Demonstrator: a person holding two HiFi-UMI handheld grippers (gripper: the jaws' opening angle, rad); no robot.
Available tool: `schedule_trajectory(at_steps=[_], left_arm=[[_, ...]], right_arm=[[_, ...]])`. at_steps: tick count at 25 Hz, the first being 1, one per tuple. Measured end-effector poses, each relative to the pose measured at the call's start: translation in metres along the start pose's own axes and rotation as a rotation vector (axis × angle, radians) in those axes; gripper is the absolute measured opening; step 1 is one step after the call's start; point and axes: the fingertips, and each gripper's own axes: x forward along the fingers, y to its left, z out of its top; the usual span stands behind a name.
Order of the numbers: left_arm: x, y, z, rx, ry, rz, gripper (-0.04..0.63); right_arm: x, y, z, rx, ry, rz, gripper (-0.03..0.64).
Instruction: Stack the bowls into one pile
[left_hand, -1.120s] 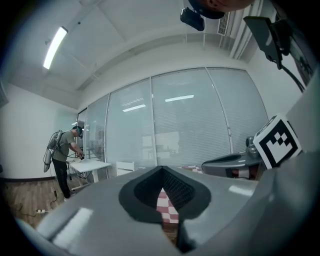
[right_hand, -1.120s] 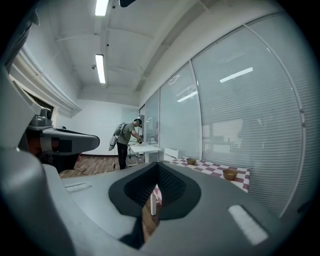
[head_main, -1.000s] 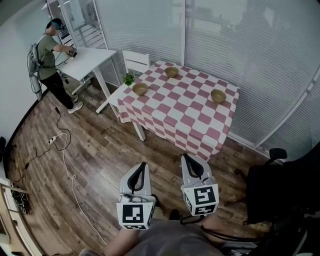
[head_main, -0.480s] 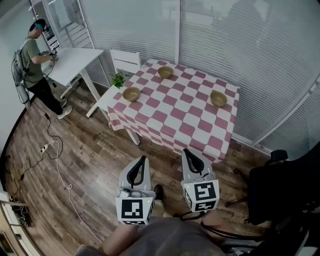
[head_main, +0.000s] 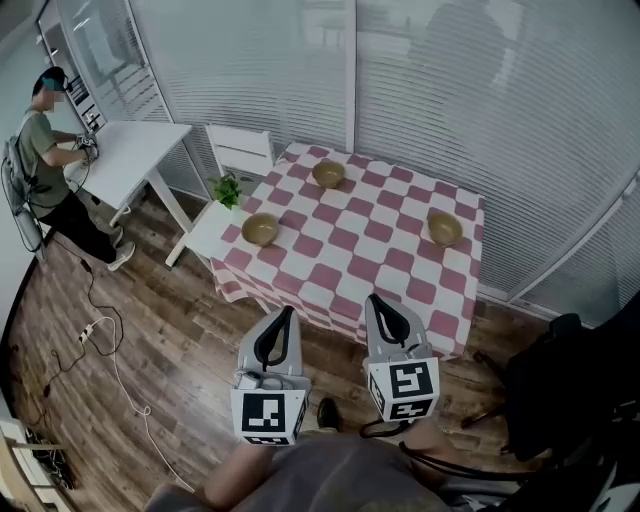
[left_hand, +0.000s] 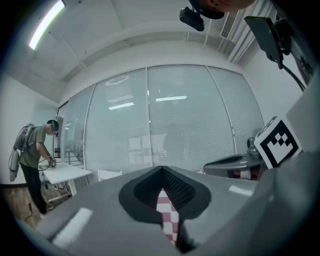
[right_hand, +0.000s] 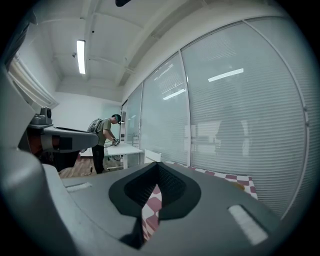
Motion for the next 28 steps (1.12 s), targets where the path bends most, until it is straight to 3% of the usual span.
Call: schedule_trajectory(at_steps=[12, 19, 28], left_arm=[[0.067, 0.041, -0.013, -0.015, 0.009, -0.079, 0.0], [0.1, 0.044, -0.02, -0.034, 0.03, -0.107, 0.0], [0.156, 0.056, -0.022, -0.023, 0.045, -0.09, 0.0]], right_arm=[[0.067, -0.009, 0.006, 0.005, 0.014, -0.068, 0.026], [0.092, -0.031, 0.006, 0.007, 0.024, -0.1, 0.026], [0.146, -0.058, 0.007, 0.022, 0.028, -0.076, 0.026]])
